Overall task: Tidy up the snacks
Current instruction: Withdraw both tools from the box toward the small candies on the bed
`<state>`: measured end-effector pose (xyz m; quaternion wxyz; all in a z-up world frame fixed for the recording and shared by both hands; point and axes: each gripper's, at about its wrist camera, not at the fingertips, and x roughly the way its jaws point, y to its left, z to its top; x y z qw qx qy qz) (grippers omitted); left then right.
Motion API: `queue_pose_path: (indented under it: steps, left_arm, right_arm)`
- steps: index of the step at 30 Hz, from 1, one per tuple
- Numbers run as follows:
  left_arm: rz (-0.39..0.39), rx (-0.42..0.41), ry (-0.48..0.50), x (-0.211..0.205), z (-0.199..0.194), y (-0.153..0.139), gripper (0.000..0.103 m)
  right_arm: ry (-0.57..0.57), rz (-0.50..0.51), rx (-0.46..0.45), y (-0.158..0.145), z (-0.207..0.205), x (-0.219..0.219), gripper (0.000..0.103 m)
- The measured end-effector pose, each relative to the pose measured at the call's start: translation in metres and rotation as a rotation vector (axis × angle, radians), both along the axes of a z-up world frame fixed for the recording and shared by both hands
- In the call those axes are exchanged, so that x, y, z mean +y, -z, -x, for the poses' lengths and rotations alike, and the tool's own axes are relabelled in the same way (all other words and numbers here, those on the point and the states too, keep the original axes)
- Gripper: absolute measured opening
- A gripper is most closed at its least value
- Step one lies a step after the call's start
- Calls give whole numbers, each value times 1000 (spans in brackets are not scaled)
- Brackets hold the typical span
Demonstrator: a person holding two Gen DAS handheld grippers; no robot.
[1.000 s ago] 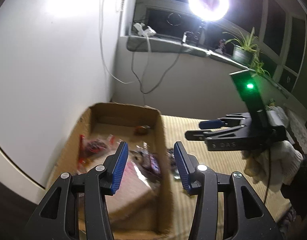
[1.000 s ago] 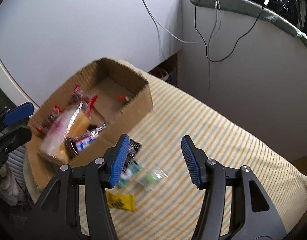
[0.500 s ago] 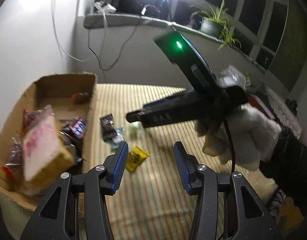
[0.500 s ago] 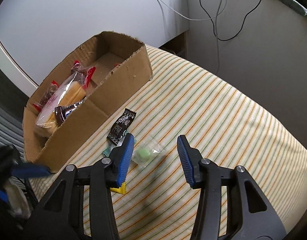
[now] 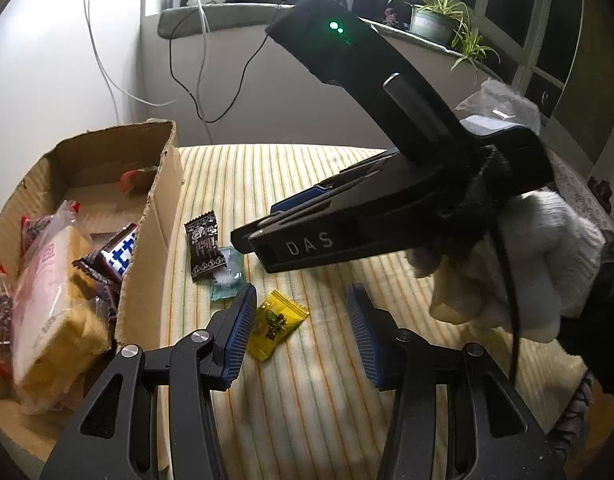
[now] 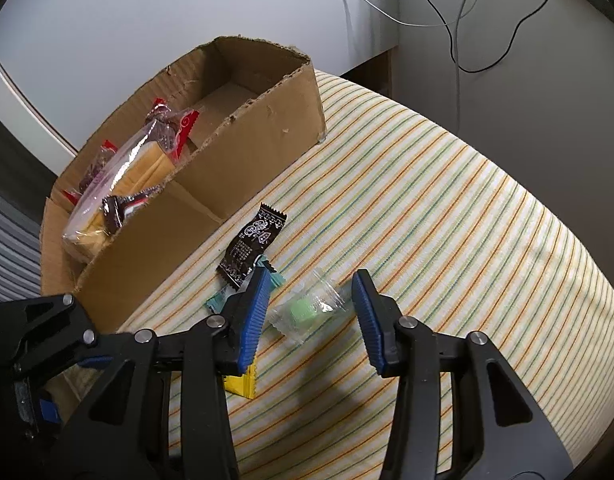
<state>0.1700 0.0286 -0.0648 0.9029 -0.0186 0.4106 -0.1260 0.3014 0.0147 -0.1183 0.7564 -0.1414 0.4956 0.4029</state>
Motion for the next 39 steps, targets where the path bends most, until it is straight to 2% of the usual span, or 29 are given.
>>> queue_pose_path:
  steps: [3,8,12,14,22,28,29,31,36,39]
  left_arm:
    - [-24,2,1,-5,-4,6,46]
    - [-61,30,10,-9,-11,19,46]
    - [-46,55,29,-11,-11,24,46]
    - [-27,74,37,-10,-10,27,39]
    - [-39,85,69,-15,-5,24,38]
    - [-54,84,74,-16,0,20,47]
    - [-59,84,77,-17,2,19,54]
    - [-63,88,74,-17,5,19,60]
    - [-88,91,81,-16,18,23,60]
    - [-100,84,77,-16,24,27,51]
  right_arm:
    - [-10,22,-20,0,1,0,35]
    - [-17,36,-26,0,2,-8,32]
    - [-14,55,-39,-2,4,-16,32]
    - [-12,63,-46,-2,6,-21,32]
    - [5,45,-45,-1,10,-45,32]
    - [15,44,-50,-2,13,-51,32]
    - [14,44,-51,-2,15,-52,32]
    - [16,40,-47,-2,15,-53,37]
    - [17,43,-57,-2,21,-54,38]
    - [11,52,-65,-2,25,-54,39]
